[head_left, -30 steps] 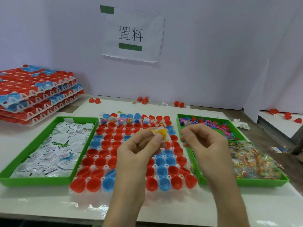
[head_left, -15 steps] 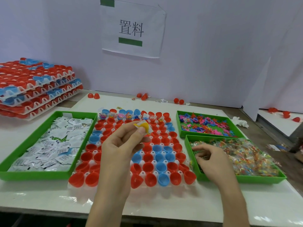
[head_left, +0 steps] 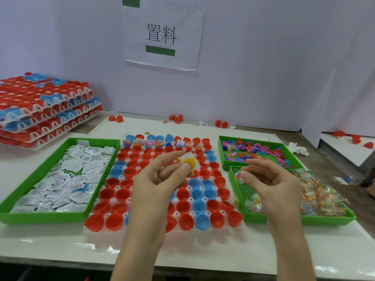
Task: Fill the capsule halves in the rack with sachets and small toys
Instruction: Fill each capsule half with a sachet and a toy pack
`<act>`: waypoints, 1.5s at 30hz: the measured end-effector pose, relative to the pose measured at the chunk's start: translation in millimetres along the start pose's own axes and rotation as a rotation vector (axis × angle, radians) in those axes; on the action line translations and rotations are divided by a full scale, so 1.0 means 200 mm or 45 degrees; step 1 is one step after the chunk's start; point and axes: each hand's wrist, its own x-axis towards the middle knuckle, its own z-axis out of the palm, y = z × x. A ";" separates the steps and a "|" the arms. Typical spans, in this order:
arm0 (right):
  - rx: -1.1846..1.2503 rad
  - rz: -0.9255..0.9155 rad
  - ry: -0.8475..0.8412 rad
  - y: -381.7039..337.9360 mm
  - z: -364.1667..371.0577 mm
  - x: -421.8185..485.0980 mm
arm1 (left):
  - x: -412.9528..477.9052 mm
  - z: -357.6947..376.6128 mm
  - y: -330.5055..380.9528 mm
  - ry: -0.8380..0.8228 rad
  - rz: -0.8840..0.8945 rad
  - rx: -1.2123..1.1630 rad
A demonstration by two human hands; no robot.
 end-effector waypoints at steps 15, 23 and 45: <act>0.358 -0.021 -0.188 -0.26 0.25 -0.15 | 0.00 0.03 -0.02 -0.135 0.008 0.231; 0.292 -0.044 -0.376 -0.28 0.24 -0.15 | 0.00 0.02 -0.01 -0.072 0.027 0.247; -0.119 -0.069 -0.915 -0.25 0.14 -0.09 | 0.01 -0.08 0.04 -0.371 -0.015 0.529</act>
